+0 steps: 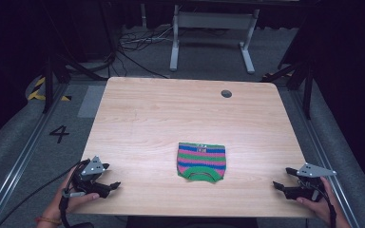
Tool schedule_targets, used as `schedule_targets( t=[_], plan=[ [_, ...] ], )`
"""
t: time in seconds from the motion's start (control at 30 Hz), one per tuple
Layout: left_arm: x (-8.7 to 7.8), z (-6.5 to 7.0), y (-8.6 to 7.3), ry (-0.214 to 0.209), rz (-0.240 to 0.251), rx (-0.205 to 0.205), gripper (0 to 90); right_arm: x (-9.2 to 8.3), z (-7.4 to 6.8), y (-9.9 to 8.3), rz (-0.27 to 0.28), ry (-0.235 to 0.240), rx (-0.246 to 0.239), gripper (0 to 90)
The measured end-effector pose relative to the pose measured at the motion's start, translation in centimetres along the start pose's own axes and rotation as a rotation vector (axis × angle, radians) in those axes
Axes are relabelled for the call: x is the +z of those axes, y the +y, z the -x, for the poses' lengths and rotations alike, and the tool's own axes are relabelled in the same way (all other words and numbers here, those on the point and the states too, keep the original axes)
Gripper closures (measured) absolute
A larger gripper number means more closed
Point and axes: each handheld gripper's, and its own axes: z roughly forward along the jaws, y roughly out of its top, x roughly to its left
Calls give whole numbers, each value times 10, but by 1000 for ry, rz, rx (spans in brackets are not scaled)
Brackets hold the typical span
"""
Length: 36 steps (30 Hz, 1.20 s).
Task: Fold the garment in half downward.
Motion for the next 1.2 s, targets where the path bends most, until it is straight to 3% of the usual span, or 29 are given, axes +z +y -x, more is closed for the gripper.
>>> schedule_targets(
  t=[0.13, 0.27, 1.2],
  plan=[
    [-3, -1, -12, -7, 56, -45, 162, -4, 4, -6, 7, -7, 33, 177],
    [-3, 1, -12, 47, 46, -50, 159, -4, 4, -7, 4, -8, 34, 163],
    [-1, 3, -10, 94, 39, -95, 130, -4, 4, -7, 3, -17, 42, 157]
  ],
)
